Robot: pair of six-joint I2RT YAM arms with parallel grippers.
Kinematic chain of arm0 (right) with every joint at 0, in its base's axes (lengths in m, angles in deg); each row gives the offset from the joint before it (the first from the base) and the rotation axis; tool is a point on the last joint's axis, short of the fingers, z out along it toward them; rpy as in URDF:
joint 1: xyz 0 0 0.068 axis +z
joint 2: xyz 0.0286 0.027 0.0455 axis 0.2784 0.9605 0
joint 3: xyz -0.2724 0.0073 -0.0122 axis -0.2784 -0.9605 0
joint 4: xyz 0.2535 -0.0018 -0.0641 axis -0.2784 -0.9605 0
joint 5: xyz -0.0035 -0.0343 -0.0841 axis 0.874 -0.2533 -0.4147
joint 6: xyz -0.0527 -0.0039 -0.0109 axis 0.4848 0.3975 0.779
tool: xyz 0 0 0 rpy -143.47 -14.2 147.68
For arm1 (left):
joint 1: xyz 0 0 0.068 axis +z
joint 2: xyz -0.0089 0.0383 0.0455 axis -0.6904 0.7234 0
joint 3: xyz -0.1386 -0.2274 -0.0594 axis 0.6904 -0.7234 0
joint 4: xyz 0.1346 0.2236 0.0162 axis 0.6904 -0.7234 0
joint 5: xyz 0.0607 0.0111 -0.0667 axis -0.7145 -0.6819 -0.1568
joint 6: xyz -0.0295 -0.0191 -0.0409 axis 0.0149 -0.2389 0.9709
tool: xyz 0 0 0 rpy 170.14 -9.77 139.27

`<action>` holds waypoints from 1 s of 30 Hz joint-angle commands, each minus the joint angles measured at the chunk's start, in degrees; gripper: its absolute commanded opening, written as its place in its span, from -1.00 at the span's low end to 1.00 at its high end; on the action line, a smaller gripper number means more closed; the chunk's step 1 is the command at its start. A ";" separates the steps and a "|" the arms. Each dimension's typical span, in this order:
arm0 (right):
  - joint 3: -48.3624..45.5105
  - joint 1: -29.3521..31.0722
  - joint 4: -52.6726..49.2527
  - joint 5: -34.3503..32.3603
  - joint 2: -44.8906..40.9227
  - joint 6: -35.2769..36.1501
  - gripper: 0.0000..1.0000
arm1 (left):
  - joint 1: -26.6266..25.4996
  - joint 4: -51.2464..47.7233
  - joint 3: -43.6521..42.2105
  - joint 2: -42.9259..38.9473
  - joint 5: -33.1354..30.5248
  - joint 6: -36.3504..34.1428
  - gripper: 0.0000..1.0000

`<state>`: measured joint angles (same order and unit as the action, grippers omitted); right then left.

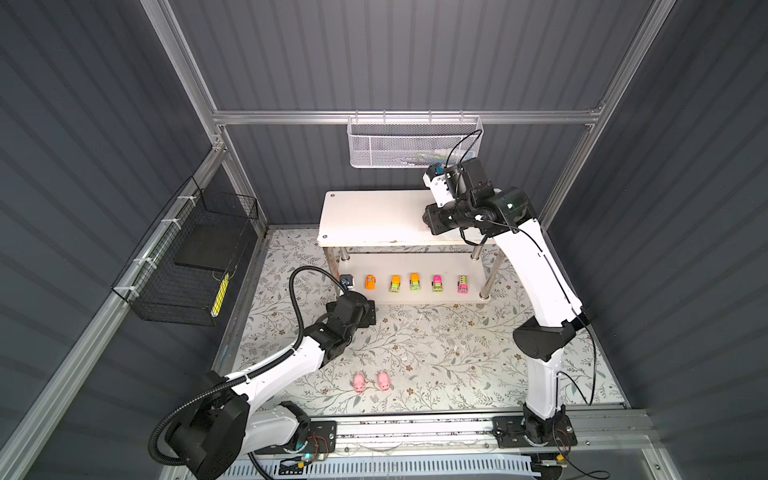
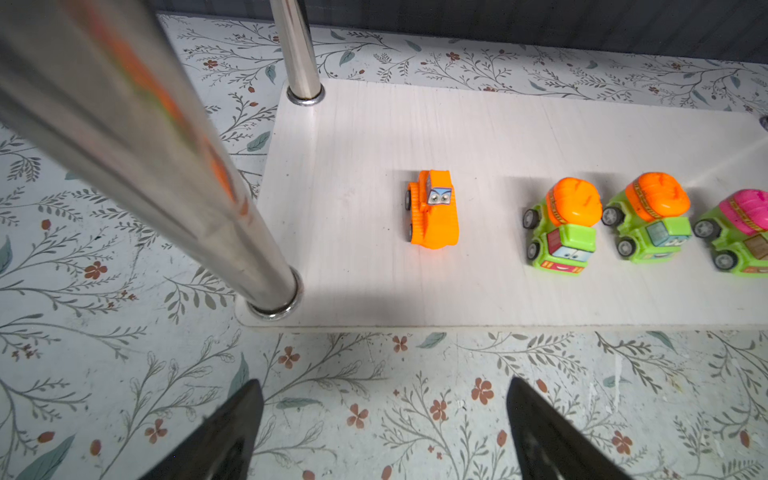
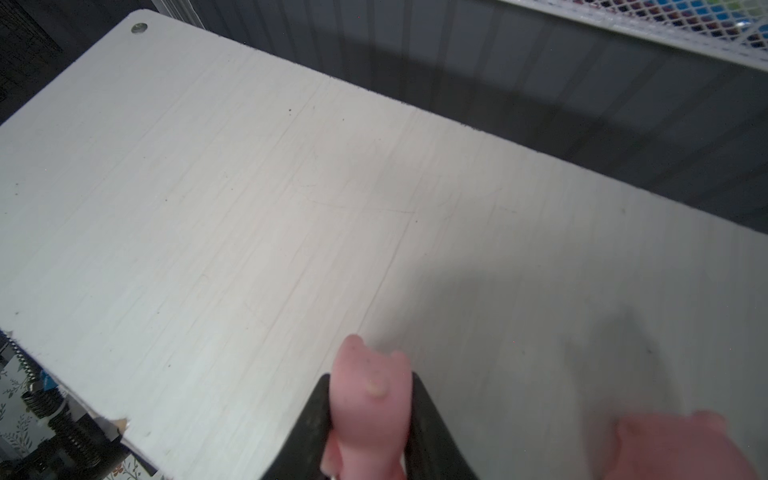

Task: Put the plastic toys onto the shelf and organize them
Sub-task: 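Carry the pig with the right gripper up onto the top shelf and release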

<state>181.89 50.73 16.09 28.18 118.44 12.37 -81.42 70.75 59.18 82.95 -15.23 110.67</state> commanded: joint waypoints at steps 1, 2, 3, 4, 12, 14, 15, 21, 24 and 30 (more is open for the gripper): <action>1.36 -0.16 -0.23 -1.08 1.06 -0.30 -0.40 | 0.40 0.53 0.44 0.53 0.53 -0.32 0.83; 1.50 -0.20 -0.34 -1.05 1.26 -0.31 -0.38 | 0.40 0.52 0.44 0.52 0.47 -0.36 0.83; 1.48 -0.20 -0.38 -0.88 1.38 -0.33 -0.36 | 0.41 0.63 0.40 0.61 0.46 -0.43 0.83; 1.64 -0.20 -0.51 -0.84 1.55 -0.38 -0.34 | 0.40 0.69 0.44 0.78 0.45 -0.43 0.83; 2.01 -0.19 0.32 -0.57 2.36 -0.50 -0.24 | 0.40 1.04 0.09 1.59 0.64 -0.25 0.83; 2.32 -0.19 0.66 -0.56 2.35 -0.44 -0.20 | 0.42 1.05 -0.15 1.59 0.60 -0.25 0.83; 2.40 -0.20 0.76 -0.49 2.34 -0.49 -0.18 | 0.41 1.06 -0.11 1.59 0.56 -0.18 0.83; 2.48 -0.20 1.46 0.43 1.43 -0.68 -0.02 | 0.49 1.14 -0.23 1.92 0.55 -0.09 0.83; 2.31 -0.20 1.63 0.48 0.54 -0.91 0.03 | 0.50 1.10 -0.17 2.03 0.64 0.01 0.84; -0.90 0.19 2.23 0.66 -1.80 -1.48 0.04 | 0.54 1.05 -0.27 1.89 0.55 0.18 0.83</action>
<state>182.15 50.71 17.49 28.44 119.14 11.60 -81.31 71.16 59.18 84.61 -14.92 110.67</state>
